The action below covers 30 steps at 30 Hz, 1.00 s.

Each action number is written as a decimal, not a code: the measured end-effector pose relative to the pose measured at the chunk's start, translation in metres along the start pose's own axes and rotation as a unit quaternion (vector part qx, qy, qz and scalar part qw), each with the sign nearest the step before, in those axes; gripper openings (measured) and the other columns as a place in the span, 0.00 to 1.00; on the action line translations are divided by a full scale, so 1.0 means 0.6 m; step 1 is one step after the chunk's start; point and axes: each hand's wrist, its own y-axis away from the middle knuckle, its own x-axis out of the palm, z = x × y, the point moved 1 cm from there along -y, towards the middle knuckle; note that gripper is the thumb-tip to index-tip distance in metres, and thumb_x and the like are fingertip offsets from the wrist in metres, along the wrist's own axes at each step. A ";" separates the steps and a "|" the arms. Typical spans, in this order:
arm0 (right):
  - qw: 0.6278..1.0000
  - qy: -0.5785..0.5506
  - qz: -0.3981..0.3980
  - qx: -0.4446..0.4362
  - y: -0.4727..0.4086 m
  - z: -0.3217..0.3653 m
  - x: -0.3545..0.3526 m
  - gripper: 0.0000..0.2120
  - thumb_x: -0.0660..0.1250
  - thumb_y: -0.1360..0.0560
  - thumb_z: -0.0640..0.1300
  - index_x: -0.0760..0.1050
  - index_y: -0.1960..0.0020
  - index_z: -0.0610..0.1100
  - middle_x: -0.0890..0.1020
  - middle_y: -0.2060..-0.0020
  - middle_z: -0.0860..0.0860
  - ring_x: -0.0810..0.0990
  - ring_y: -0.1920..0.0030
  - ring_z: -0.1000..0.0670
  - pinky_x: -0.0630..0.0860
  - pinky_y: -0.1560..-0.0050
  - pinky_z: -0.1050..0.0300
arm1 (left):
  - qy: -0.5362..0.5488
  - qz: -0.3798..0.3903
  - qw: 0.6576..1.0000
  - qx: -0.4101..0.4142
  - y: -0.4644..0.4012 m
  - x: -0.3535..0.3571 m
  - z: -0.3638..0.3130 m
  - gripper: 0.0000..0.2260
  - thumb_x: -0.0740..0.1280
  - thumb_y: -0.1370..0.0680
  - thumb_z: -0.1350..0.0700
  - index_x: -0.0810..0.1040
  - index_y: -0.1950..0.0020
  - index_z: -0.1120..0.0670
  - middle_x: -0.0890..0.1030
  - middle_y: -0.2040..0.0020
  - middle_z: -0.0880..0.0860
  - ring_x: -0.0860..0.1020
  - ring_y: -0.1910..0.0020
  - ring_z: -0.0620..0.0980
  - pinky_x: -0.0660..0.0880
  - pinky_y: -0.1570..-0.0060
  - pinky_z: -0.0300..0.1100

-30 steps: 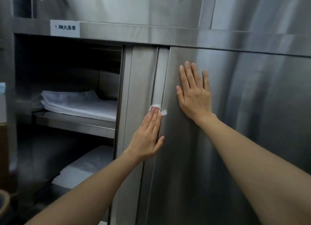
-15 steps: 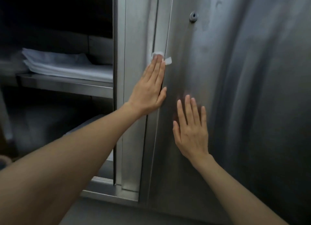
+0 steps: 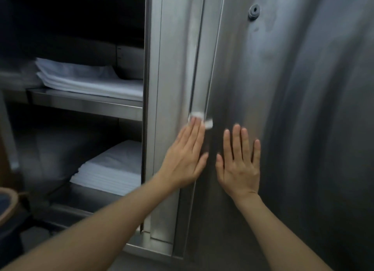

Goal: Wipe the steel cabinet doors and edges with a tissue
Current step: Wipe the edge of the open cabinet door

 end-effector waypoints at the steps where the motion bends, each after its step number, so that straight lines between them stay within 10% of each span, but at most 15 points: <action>1: 1.000 0.001 -0.001 0.001 0.000 0.000 0.001 0.30 0.54 0.18 0.50 0.54 0.20 0.40 0.47 0.20 0.42 0.49 0.20 0.43 0.49 0.22 0.39 | -0.003 -0.019 1.000 0.001 -0.044 -0.017 0.009 0.29 0.52 0.16 0.49 0.51 0.22 0.68 0.51 0.21 0.67 0.49 0.20 0.61 0.48 0.21 0.53; 6: 1.000 0.004 -0.004 -0.001 0.000 0.001 0.003 0.30 0.54 0.17 0.50 0.54 0.20 0.40 0.51 0.20 0.41 0.49 0.20 0.42 0.50 0.22 0.38 | -0.006 -0.095 0.995 -0.018 -0.187 -0.059 0.044 0.29 0.54 0.17 0.54 0.52 0.23 0.70 0.52 0.22 0.69 0.51 0.21 0.64 0.47 0.21 0.52; 14: 1.000 -0.003 -0.011 -0.002 0.001 0.001 0.002 0.31 0.56 0.18 0.50 0.54 0.20 0.40 0.52 0.21 0.41 0.49 0.20 0.43 0.52 0.23 0.38 | 0.004 0.031 0.999 -0.019 0.123 0.045 -0.027 0.31 0.54 0.17 0.49 0.49 0.21 0.64 0.48 0.19 0.63 0.50 0.20 0.59 0.58 0.25 0.57; 22: 1.000 0.006 -0.010 -0.001 0.001 0.000 0.001 0.30 0.54 0.17 0.50 0.53 0.20 0.40 0.49 0.21 0.41 0.48 0.20 0.43 0.51 0.22 0.38 | 0.016 -0.085 0.995 -0.040 -0.114 -0.025 0.018 0.29 0.54 0.17 0.53 0.53 0.23 0.70 0.53 0.22 0.69 0.52 0.21 0.64 0.46 0.21 0.51; 30: 1.000 0.006 -0.008 -0.001 0.002 0.000 0.004 0.30 0.53 0.17 0.51 0.51 0.19 0.40 0.44 0.20 0.43 0.45 0.20 0.44 0.49 0.22 0.40 | 0.009 0.009 0.998 -0.059 0.148 0.078 -0.044 0.34 0.55 0.18 0.49 0.40 0.20 0.60 0.42 0.19 0.59 0.47 0.20 0.58 0.43 0.21 0.48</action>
